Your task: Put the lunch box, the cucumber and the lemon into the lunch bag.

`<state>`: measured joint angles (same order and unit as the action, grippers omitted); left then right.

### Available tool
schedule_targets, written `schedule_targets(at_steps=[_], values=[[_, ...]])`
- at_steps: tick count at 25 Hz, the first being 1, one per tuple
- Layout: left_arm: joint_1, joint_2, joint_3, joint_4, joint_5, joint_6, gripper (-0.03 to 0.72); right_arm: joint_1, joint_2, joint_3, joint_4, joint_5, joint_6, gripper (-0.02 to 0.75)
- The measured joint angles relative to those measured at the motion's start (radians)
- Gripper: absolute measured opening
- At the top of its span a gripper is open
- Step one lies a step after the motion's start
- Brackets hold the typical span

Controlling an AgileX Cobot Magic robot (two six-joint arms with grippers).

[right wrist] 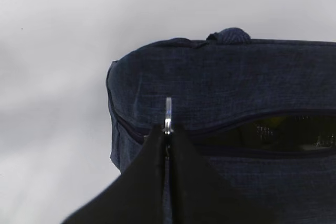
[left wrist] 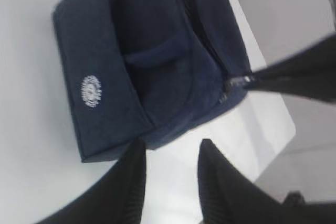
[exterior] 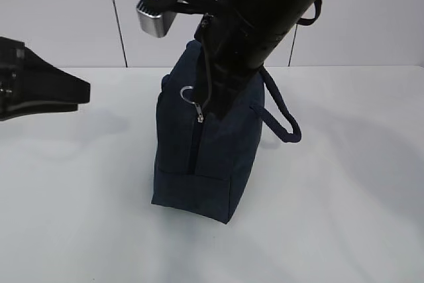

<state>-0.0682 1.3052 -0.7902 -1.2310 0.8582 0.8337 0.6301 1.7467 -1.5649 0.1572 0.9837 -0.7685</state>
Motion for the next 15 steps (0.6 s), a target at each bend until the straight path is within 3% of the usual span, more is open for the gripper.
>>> schedule_targets(at_steps=[6,15], values=[[-0.078,0.050,0.000,-0.077,0.035,0.275,0.246,0.000,0.000,0.000,0.002,0.000,0.000,0.008],[-0.188,0.142,0.000,-0.172,-0.063,0.425,0.246,0.000,0.000,0.000,0.002,0.000,-0.002,0.008]])
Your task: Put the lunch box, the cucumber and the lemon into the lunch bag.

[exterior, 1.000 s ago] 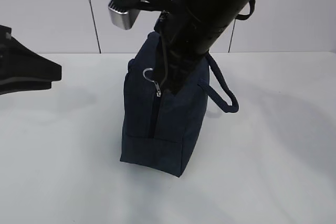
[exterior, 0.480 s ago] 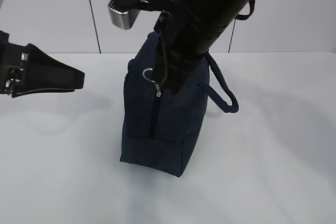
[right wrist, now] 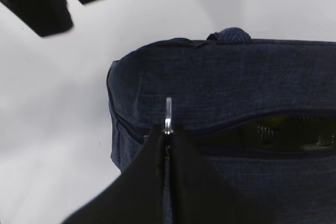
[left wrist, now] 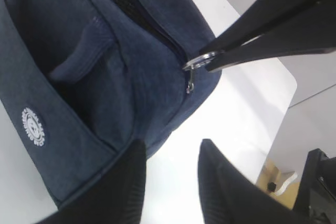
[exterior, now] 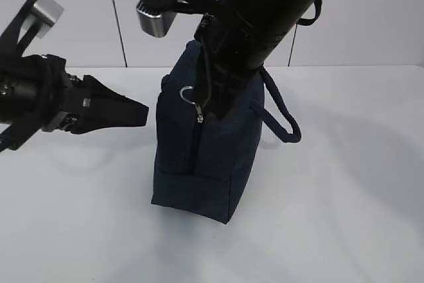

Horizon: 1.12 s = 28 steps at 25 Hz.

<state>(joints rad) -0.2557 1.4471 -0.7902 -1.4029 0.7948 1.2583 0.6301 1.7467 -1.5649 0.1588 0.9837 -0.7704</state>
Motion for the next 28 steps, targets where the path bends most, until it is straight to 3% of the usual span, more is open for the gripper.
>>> schedule_targets(at_steps=[11,28], values=[[-0.011,0.098,0.000,-0.227,-0.018,0.208,0.246,0.000,0.000,0.000,0.000,0.002,0.000,0.008],[-0.040,0.177,0.000,-0.329,0.036,0.277,0.246,0.000,0.000,0.000,0.000,0.005,0.000,0.008]])
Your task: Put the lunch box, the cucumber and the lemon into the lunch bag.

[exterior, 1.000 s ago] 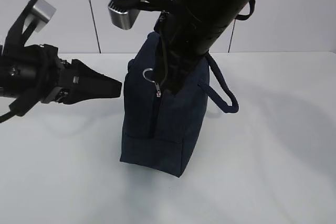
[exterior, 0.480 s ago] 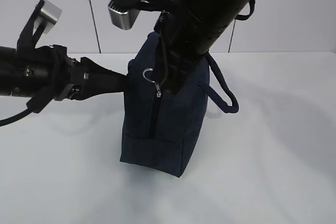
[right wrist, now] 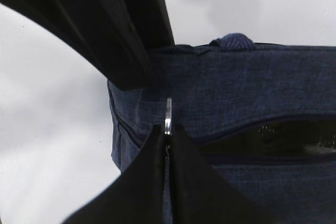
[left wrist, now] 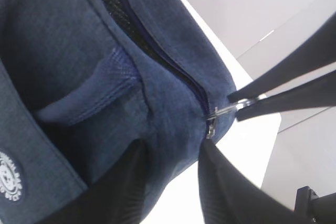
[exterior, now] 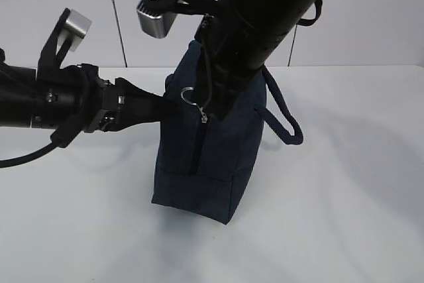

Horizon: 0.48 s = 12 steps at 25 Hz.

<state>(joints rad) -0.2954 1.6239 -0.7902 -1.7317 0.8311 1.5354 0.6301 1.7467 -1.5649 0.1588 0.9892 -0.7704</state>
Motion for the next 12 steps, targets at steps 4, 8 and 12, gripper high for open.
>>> schedule_targets(at_steps=[4,8,12], values=[[-0.004,0.000,0.000,-0.008,-0.023,0.004,0.215,0.000,0.000,0.000,0.000,0.000,0.000,0.008],[-0.006,0.000,0.000,-0.010,-0.037,0.006,0.120,0.000,0.000,0.000,0.000,0.004,0.000,0.008],[-0.008,0.005,0.000,-0.010,-0.039,0.007,0.008,0.000,0.000,0.000,0.000,0.006,0.000,0.008]])
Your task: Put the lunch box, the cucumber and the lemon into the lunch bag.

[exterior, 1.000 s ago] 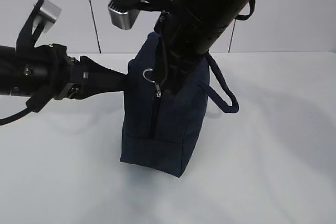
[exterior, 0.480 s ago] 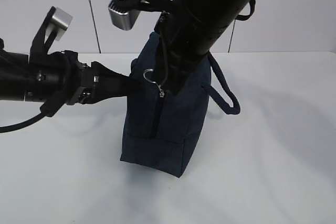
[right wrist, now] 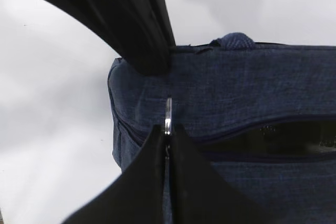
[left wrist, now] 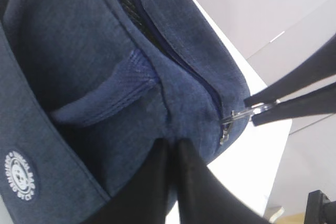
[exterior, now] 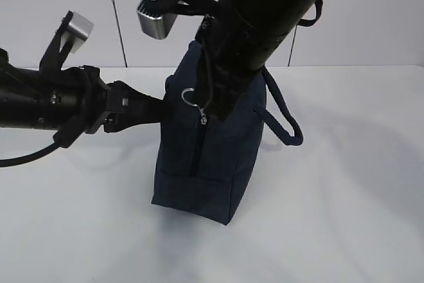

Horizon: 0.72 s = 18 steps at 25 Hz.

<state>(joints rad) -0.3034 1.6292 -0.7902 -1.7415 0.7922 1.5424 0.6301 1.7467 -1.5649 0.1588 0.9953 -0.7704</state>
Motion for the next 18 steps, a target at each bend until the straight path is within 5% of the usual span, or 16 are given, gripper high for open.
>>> schedule_targets(at_steps=[18], values=[[-0.027,0.005,0.000,0.020,-0.003,-0.009,-0.006,0.000,0.000,0.000,-0.006,0.022,-0.002,0.008]])
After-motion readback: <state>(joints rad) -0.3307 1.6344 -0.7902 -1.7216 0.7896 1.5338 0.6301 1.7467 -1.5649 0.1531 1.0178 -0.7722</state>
